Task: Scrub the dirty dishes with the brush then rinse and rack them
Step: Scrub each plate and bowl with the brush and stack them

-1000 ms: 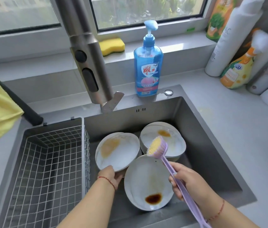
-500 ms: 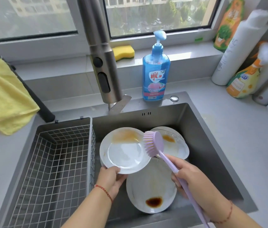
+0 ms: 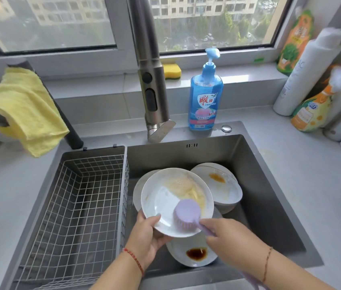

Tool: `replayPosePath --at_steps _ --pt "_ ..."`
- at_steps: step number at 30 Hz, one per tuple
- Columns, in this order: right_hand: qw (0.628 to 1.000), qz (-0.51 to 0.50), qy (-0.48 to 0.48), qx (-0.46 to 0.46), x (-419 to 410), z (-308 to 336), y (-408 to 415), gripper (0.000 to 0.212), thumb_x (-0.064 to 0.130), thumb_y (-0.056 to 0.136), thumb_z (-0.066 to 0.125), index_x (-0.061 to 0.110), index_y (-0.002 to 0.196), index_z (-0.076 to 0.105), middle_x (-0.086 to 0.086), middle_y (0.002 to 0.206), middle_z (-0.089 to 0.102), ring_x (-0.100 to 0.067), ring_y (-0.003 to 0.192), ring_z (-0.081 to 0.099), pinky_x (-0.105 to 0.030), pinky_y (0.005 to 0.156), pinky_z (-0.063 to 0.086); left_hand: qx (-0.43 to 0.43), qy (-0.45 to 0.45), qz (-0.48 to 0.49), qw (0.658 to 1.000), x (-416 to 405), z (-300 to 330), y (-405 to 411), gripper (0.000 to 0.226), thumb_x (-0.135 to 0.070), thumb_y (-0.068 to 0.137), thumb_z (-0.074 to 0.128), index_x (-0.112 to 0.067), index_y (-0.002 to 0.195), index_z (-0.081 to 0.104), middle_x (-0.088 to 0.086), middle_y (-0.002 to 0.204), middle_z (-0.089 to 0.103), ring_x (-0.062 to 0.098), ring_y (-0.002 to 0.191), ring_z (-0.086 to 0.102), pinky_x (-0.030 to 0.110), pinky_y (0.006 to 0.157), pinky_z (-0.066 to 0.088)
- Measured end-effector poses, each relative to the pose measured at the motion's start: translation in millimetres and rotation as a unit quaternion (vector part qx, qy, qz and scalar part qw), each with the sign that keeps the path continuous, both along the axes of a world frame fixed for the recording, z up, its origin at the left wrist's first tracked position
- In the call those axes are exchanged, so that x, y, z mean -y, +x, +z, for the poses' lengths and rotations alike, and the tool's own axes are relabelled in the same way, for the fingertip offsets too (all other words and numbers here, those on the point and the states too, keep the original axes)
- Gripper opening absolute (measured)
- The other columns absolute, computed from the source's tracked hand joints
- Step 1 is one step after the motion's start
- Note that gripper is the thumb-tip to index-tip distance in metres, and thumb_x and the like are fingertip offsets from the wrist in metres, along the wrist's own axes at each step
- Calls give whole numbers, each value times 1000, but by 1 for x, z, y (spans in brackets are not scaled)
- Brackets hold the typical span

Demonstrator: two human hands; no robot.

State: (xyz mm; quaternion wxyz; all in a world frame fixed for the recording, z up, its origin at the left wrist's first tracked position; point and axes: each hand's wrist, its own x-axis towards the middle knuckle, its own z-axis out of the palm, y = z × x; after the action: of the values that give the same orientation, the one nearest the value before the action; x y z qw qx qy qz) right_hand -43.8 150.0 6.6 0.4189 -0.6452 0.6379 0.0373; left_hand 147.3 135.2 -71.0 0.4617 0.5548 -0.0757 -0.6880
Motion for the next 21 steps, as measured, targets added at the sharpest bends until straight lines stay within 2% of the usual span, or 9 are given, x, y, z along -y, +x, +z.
replayPosePath --at_steps 2,5,6,9,10,13,16,19,21 --pt "999 13 6 40 0 -4 13 34 18 87 38 16 117 56 -9 87 63 -11 65 44 -25 58 33 14 -2 -16 1000 -1 1 -1 25 -15 104 44 -28 124 51 13 119 65 39 102 67 57 77 58" --pt "998 4 -18 56 23 -10 34 43 17 92 38 23 132 54 -2 119 65 -15 90 60 -23 73 43 12 -13 -39 999 -5 2 -7 23 -29 105 44 -29 125 53 11 116 71 34 99 71 52 74 60" --pt "998 -13 -31 54 34 -11 36 45 16 92 38 28 134 53 0 119 65 -18 95 60 -23 76 45 7 -17 -44 999 -6 2 -9 24 -30 105 42 -30 126 54 8 114 72 31 98 72 49 71 61" --pt "997 -51 -64 8 58 -18 22 43 12 91 36 37 121 53 12 94 54 -15 75 49 -22 58 35 1 -19 -41 999 -8 4 -11 23 -31 105 41 -33 123 55 5 111 74 29 95 73 45 65 61" --pt "996 -45 -76 -28 61 -19 13 37 12 91 35 35 113 53 11 85 49 -13 69 44 -23 55 32 5 -20 -37 999 -8 4 -10 22 -31 105 41 -33 123 55 5 112 74 29 95 72 45 66 61" --pt "990 15 -75 -121 43 -13 -6 29 15 96 35 25 115 54 3 75 48 -16 64 44 -26 53 35 26 -30 -40 998 -3 6 -2 24 -31 105 41 -31 125 53 5 116 71 31 99 71 47 68 61" --pt "997 36 -29 -61 6 -3 0 21 20 94 38 29 95 56 8 71 46 -9 59 43 -19 50 33 40 -38 -47 997 -1 9 2 25 -32 105 41 -29 127 51 6 118 69 31 99 70 42 62 60" --pt "999 13 2 38 -5 4 24 26 24 93 41 40 90 62 11 77 53 -7 63 48 -15 54 35 34 -42 -55 997 -2 11 2 28 -35 104 39 -25 127 51 12 118 68 34 97 71 42 61 60" --pt "998 5 -1 66 8 3 40 38 21 94 40 44 115 61 12 94 60 -4 66 48 -12 54 32 24 -42 -67 997 -3 11 1 31 -39 103 38 -23 126 52 14 114 70 33 93 72 43 62 61"
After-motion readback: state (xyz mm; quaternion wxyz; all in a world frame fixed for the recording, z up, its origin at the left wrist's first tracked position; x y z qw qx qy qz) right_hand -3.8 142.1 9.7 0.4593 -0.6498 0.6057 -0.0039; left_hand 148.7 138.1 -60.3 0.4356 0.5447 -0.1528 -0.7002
